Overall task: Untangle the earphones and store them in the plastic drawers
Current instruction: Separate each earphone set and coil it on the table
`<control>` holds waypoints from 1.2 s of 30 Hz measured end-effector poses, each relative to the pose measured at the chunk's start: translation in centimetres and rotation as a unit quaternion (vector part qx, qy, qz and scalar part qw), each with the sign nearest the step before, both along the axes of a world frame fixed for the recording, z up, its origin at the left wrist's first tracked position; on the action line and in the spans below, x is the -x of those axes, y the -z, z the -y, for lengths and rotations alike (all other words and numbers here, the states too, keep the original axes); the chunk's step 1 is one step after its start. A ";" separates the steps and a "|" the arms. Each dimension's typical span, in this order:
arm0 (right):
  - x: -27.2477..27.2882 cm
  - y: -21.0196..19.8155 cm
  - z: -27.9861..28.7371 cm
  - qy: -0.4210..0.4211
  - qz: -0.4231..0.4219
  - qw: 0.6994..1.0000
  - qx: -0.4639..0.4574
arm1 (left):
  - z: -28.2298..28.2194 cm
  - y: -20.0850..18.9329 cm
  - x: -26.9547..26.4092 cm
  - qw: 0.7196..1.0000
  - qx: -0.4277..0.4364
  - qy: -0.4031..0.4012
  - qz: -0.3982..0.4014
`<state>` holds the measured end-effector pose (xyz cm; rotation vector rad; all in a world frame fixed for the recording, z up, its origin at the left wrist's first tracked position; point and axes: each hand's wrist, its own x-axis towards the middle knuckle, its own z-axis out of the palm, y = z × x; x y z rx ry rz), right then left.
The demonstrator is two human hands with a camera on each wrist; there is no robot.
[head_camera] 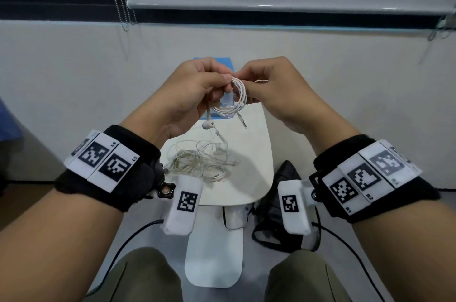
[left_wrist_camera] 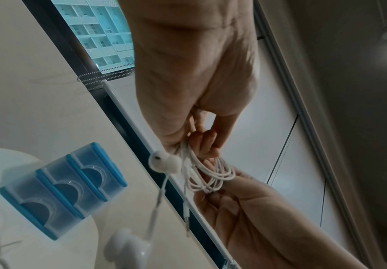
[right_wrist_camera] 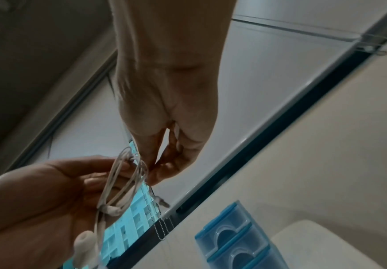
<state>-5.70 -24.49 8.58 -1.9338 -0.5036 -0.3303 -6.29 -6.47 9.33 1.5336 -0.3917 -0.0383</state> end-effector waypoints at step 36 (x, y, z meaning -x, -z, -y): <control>1.9 -0.7 -0.6 0.073 0.007 0.984 0.163 | -0.8 1.4 -0.6 0.979 -0.161 -0.083 0.089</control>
